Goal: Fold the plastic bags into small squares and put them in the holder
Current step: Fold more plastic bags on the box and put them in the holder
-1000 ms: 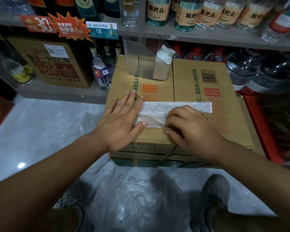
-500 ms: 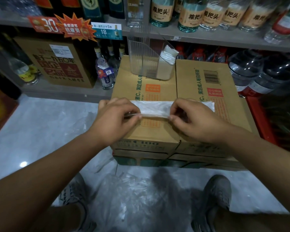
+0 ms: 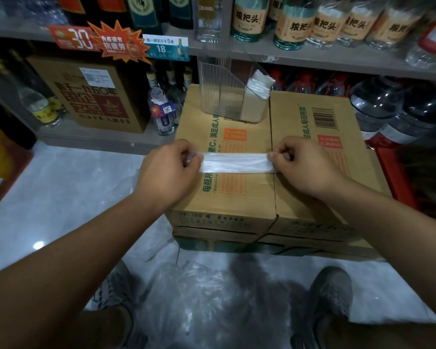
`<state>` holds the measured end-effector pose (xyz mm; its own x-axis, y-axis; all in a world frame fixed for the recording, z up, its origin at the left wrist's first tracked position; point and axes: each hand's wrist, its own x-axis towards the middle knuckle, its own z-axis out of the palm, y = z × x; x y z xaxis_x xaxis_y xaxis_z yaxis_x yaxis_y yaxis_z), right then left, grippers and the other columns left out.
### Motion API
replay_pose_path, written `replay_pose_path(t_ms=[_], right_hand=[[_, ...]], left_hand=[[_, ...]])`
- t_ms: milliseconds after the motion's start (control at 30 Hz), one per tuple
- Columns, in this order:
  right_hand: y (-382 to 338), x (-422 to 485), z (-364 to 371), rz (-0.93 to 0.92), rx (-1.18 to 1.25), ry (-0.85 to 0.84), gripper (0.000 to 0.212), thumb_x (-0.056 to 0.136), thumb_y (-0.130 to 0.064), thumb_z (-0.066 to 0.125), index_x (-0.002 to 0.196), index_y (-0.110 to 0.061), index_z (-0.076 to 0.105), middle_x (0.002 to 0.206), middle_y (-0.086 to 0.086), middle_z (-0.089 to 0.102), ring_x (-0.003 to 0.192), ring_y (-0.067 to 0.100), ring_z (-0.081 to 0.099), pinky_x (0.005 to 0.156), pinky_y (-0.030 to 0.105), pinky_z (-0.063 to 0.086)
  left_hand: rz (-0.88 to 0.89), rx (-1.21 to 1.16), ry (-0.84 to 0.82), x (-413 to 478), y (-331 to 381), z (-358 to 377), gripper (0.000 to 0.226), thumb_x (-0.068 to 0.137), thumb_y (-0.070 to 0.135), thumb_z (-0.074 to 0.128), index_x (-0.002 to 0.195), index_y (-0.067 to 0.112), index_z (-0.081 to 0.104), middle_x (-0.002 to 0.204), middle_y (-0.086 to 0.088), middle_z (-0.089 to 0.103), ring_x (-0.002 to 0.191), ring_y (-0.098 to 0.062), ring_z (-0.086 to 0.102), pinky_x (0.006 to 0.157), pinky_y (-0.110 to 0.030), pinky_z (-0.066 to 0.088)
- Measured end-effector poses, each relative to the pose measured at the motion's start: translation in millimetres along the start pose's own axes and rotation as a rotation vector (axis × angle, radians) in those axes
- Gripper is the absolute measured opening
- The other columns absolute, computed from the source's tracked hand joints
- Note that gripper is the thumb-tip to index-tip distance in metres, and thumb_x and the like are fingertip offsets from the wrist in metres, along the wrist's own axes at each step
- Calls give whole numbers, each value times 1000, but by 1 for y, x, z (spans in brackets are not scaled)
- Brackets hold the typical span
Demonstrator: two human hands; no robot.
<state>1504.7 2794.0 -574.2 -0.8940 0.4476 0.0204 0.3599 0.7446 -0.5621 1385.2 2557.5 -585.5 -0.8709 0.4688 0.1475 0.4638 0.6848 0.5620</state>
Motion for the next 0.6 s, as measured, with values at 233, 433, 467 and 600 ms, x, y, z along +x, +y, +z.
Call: replay_pose_path(t_ms=[233,433,467,600], right_hand=[[-2,3,1,-29,-138,-34,15,98,-32,60,87,-22,62,80,-5,61,77,19,56,63,32,40],[-10,2,-2,-35,-241,-51,14,98,-32,57,90,-21,61,83,-1,64,80,23,59,68,38,52],[-12,2,-2,-38,-260,-45,14,97,-32,57,90,-21,62,84,-1,65,81,24,60,69,39,53],[-19,-2,-1,-34,-378,12,13,95,-32,57,92,-22,66,88,1,66,82,26,61,66,37,53]], left_hand=[[217,236,80,0,0,4,32,92,23,59,123,16,61,121,-8,61,115,-32,54,94,-45,40],[332,324,-359,-3,1,15,72,100,51,13,162,16,9,170,-4,7,157,-15,-1,127,-41,-3],[316,358,-405,-4,-1,17,76,98,56,7,162,16,2,171,-2,-1,156,-14,-8,127,-39,-7],[321,462,-437,-5,-1,20,84,93,64,-4,161,16,-10,169,-1,-14,154,-13,-19,125,-41,-12]])
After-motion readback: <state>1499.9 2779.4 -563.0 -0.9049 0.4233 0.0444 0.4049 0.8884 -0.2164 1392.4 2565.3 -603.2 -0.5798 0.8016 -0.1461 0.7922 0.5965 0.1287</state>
